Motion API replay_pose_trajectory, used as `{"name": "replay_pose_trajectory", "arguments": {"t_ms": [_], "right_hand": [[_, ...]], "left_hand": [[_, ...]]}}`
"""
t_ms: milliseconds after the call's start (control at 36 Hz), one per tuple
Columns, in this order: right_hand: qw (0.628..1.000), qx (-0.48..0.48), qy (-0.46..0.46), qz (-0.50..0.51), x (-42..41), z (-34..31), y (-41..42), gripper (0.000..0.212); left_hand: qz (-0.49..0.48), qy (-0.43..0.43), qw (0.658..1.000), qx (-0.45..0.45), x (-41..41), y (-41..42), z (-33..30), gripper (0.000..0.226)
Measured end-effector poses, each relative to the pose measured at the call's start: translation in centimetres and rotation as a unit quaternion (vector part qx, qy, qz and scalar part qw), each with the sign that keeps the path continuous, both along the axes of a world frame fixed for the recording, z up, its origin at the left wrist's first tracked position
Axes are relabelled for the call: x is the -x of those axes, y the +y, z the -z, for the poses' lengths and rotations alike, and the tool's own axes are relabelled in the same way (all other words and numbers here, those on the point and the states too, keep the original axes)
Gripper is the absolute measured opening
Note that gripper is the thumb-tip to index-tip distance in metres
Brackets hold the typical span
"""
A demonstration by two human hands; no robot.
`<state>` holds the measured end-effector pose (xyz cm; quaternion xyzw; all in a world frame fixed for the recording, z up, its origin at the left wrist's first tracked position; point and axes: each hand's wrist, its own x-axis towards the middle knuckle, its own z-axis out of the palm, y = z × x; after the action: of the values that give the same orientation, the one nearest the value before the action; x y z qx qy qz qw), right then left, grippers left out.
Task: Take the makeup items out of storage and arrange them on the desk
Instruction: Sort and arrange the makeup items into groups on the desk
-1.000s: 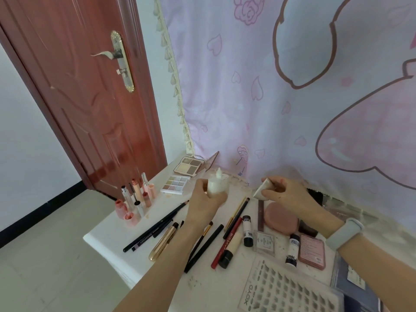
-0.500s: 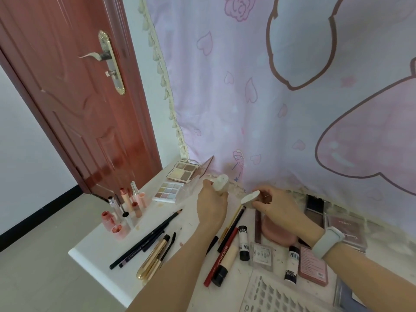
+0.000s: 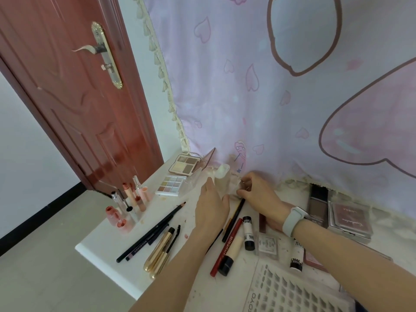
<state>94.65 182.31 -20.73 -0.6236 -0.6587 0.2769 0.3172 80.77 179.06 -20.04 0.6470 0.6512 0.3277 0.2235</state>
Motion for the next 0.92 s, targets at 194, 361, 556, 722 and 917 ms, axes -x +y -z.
{"name": "replay_pose_trajectory", "arguments": {"t_ms": [194,361,556,722,917], "right_hand": [[0.993,-0.057,-0.090,-0.050,0.1,-0.3,0.4,0.024],[0.990,-0.074,-0.098,-0.067,-0.6,-0.6,0.3,0.034],[0.942,-0.110,-0.277,-0.151,-0.7,-1.5,0.4,0.026],[0.937,-0.134,-0.268,-0.179,-0.5,-1.1,0.6,0.030],[0.964,-0.165,-0.177,-0.108,-0.6,-0.6,-0.5,0.024]], "left_hand": [[0.066,0.197,0.978,0.017,1.5,-1.0,0.7,0.043],[0.095,0.270,0.958,0.024,2.0,-1.1,1.5,0.038],[0.104,0.232,0.967,0.033,2.8,-0.9,1.7,0.040],[0.126,0.219,0.966,0.052,3.4,-0.9,2.0,0.040],[0.127,0.179,0.974,0.058,3.4,-1.1,1.5,0.036]]}}
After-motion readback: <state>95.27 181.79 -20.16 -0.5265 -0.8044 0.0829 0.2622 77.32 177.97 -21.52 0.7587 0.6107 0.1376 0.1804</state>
